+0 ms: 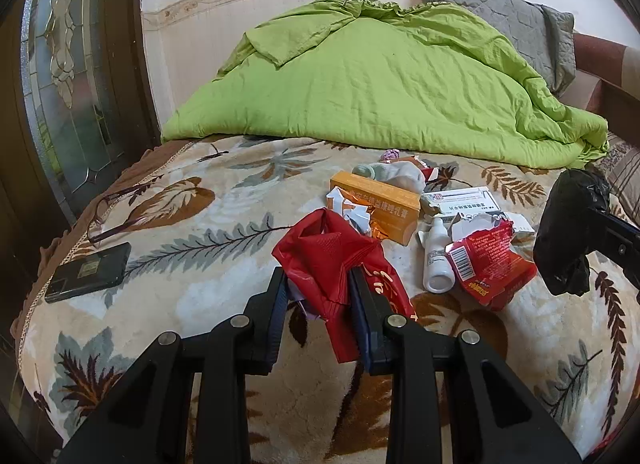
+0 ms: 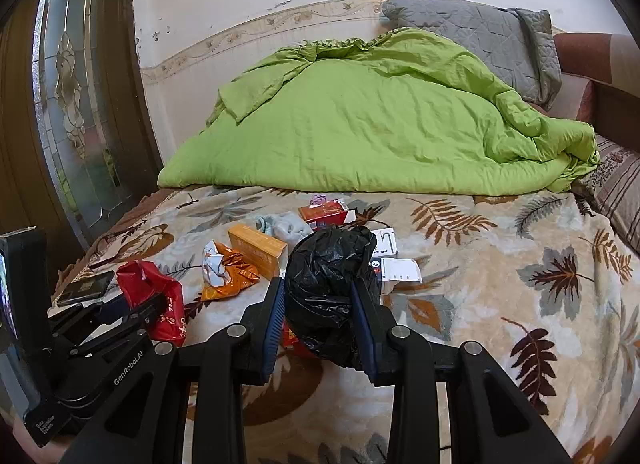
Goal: Collect trash
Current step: 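Lift the black bag and red wrapper off the bed with both tools, then drop the black bag and red wrapper into the red basket with both tools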
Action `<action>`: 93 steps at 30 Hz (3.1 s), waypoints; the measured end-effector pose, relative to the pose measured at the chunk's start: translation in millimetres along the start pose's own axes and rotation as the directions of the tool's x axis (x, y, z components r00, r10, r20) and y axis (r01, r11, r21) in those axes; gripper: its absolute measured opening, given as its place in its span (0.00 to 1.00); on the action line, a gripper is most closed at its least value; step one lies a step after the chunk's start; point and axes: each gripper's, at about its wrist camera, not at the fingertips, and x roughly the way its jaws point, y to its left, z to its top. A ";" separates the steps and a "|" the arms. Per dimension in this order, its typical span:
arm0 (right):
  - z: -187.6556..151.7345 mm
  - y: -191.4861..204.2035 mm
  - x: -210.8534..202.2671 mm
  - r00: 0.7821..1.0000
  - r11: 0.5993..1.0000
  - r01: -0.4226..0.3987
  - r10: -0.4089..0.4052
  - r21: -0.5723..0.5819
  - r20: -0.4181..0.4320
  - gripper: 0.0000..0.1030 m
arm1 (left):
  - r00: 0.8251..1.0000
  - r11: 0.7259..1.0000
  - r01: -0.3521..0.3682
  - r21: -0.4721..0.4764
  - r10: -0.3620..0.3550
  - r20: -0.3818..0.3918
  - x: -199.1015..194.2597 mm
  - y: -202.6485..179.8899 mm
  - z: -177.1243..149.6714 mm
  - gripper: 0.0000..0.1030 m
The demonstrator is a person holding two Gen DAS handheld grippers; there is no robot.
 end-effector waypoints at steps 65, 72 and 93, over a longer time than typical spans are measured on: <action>-31.3 -90.2 -211.6 0.997 0.939 0.047 -0.067 0.341 0.047 0.34 | 0.900 0.890 0.435 0.134 -0.436 -0.030 -133.1 -68.1 -26.6 0.28; -77.5 -160.6 -310.7 0.977 0.860 0.174 -0.213 0.480 0.026 0.34 | 0.805 0.771 0.583 0.256 -0.592 -0.051 -208.4 -124.6 -30.5 0.28; -165.7 -300.5 -371.8 0.945 0.656 0.260 -0.325 0.708 -0.045 0.44 | 0.521 0.373 0.851 0.370 -0.682 -0.512 -228.9 -377.0 -96.6 0.55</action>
